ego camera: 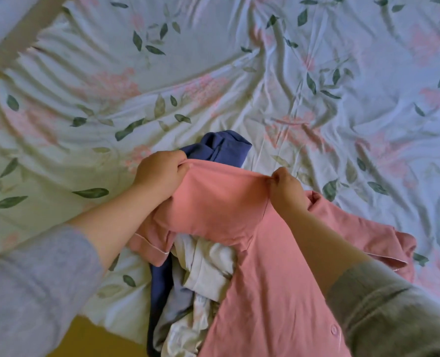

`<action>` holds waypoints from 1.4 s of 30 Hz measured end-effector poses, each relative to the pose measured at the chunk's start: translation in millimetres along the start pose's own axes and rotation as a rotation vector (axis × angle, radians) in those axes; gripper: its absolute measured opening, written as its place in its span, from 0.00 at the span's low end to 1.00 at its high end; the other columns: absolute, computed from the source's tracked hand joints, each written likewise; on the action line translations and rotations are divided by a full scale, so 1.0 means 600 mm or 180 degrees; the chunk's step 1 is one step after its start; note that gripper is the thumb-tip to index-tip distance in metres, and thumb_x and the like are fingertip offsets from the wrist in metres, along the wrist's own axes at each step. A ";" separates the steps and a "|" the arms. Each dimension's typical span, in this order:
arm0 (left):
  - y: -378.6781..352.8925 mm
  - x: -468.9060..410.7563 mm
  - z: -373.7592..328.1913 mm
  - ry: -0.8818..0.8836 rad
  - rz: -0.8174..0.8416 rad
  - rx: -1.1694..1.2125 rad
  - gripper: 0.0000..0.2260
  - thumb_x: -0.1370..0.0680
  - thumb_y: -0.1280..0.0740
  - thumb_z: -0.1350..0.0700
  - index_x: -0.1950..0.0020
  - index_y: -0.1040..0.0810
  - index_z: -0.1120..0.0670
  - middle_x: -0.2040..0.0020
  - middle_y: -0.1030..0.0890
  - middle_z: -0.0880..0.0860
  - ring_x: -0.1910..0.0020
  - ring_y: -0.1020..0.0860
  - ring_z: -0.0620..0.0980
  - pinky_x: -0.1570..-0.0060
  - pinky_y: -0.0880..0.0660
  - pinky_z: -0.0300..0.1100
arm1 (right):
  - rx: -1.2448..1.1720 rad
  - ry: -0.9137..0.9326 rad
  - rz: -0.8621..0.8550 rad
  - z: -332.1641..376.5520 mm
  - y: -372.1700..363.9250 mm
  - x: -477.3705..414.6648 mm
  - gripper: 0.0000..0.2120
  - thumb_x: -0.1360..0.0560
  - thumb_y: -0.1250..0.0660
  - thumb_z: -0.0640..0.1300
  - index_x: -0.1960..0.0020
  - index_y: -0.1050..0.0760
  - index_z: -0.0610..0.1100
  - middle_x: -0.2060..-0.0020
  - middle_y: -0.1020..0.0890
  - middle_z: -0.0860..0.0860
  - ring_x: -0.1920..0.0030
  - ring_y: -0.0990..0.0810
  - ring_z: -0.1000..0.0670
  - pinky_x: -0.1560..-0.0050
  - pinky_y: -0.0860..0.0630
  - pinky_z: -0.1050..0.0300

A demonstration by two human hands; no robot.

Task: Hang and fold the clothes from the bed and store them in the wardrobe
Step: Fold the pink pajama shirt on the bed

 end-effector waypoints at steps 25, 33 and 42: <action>-0.223 0.394 -0.050 0.1312 0.1513 0.1994 0.04 0.27 0.27 0.56 0.59 0.22 0.53 0.62 0.18 0.52 0.63 0.22 0.47 0.63 0.29 0.31 | -0.0953 -0.0354 0.0150 -0.071 -0.111 0.295 0.07 0.27 0.29 0.51 0.55 0.24 0.50 0.62 0.17 0.55 0.61 0.20 0.52 0.63 0.30 0.61; -0.247 0.454 -0.049 0.0904 0.1783 0.1710 0.18 0.26 0.31 0.54 0.71 0.36 0.48 0.74 0.34 0.47 0.72 0.36 0.43 0.68 0.41 0.38 | 0.0395 -0.0072 0.0379 -0.027 -0.129 0.238 0.15 0.23 0.37 0.48 0.45 0.24 0.36 0.48 0.19 0.38 0.47 0.21 0.37 0.53 0.28 0.50; -0.242 0.569 -0.012 0.1250 0.2161 0.2035 0.09 0.25 0.31 0.55 0.63 0.28 0.52 0.67 0.27 0.46 0.68 0.30 0.44 0.64 0.34 0.40 | 0.0203 0.0062 0.0376 0.001 -0.110 0.237 0.18 0.18 0.45 0.44 0.45 0.22 0.33 0.47 0.19 0.35 0.46 0.22 0.36 0.51 0.30 0.51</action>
Point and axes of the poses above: each hand's wrist, its own x-axis away from the middle knuckle, its own y-axis out of the back of the hand, z = x × y, the point moved 2 cm from there along -x, towards the middle knuckle
